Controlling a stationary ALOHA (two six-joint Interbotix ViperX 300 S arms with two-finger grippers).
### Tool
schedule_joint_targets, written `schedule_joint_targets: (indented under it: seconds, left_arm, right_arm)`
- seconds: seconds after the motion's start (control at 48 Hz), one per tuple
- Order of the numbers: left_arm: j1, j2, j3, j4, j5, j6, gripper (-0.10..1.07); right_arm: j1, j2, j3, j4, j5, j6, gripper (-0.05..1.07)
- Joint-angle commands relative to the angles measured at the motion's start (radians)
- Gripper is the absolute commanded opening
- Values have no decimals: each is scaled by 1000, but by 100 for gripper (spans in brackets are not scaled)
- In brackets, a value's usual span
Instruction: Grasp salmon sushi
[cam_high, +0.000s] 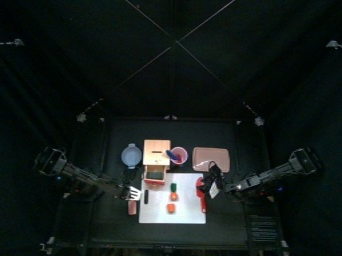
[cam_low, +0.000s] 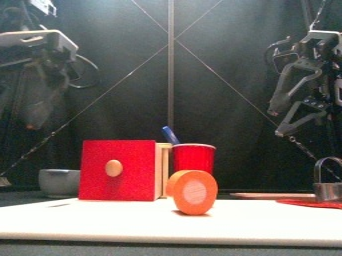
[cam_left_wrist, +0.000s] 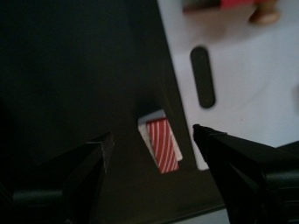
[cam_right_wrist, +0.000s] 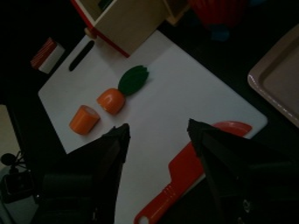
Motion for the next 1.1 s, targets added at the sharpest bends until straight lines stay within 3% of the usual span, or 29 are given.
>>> schedule_joint_targets:
  seconds: [0.0, 0.167, 0.354, 0.521, 0.771, 0.854, 0.958, 1.083]
  left_arm:
    - [-32, 28, -9, 20, -29, -52, 103]
    - [-63, 107, 2, 54, -98, -161, 103]
    - [-64, 179, 3, 52, -110, -166, 103]
    - [-69, 190, 2, 38, -120, -166, 102]
    - [-72, 179, -2, 37, -118, -147, 77]
    - [-66, 140, 2, 57, -109, -112, 74]
    - [-61, 40, -5, 160, -58, -20, 74]
    - [0, -127, -34, 304, 38, 153, 74]
  right_arm:
    - [-3, -8, -12, -15, -11, -3, 89]
    - [-3, -8, -9, -31, -17, -3, 89]
    - [0, -6, -9, -31, -17, -3, 89]
    - [6, -5, -3, -31, -17, -3, 89]
    - [6, -2, 0, -25, -17, -2, 89]
    - [6, -2, 0, -25, -17, -2, 89]
    - [8, -2, 0, -25, -17, -2, 89]
    - [8, -3, 0, -17, -17, -2, 89]
